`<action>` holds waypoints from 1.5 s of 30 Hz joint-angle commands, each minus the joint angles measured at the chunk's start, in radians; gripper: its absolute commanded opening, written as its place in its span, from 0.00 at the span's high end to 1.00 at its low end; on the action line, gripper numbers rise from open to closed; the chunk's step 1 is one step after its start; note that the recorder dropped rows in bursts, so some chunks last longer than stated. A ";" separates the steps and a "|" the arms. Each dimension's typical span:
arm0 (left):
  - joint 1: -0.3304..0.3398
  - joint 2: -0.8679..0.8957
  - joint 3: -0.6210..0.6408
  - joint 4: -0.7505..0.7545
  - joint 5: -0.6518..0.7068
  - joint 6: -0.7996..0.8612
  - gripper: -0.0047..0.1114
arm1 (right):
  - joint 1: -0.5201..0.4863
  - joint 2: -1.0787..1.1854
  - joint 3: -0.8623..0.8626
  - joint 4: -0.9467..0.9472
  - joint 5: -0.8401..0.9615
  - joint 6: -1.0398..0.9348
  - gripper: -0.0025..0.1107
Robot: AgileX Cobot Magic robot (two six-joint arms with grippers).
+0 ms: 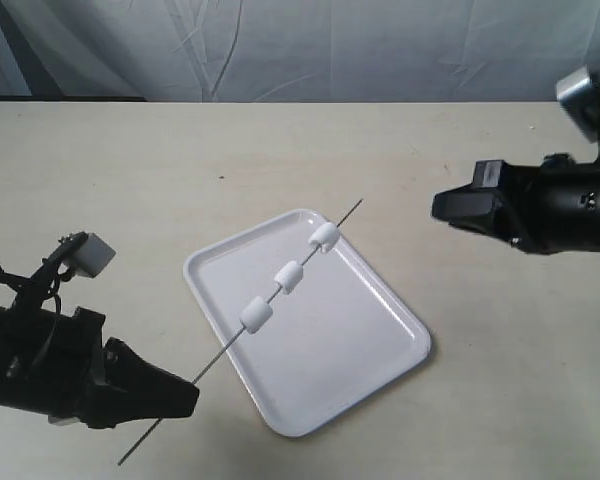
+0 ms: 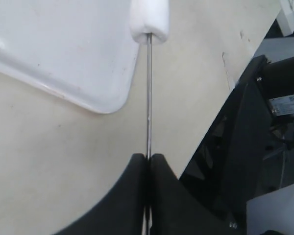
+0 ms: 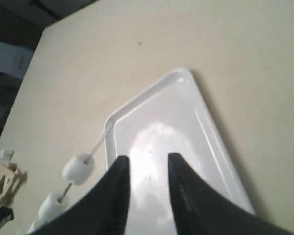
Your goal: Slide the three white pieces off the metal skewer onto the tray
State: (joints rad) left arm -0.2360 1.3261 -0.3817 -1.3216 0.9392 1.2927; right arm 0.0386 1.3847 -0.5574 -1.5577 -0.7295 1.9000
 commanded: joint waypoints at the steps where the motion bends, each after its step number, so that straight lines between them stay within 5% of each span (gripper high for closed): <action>1: -0.005 -0.005 0.007 -0.085 0.037 0.038 0.96 | 0.003 0.189 -0.004 0.061 -0.162 0.003 0.54; 9: -0.005 -0.005 0.061 -0.222 0.097 0.053 0.96 | 0.130 0.383 0.086 0.519 -0.431 -0.323 0.67; 22: -0.005 -0.005 0.205 -0.401 0.058 0.074 0.96 | 0.411 0.448 0.084 0.926 -0.426 -0.408 0.69; 31: -0.005 -0.005 0.280 -0.423 0.089 0.158 0.96 | 0.451 0.448 0.084 0.966 -0.326 -0.430 0.68; 36: -0.005 -0.005 0.282 -0.423 0.094 0.143 0.96 | 0.451 0.448 0.084 0.974 -0.333 -0.409 0.50; 45: -0.005 -0.005 0.282 -0.423 -0.006 0.118 0.96 | 0.451 0.448 0.081 0.969 -0.334 -0.356 0.54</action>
State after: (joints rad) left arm -0.2360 1.3255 -0.1035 -1.7295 0.9899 1.4375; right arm 0.4871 1.8309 -0.4784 -0.5914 -1.0372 1.5392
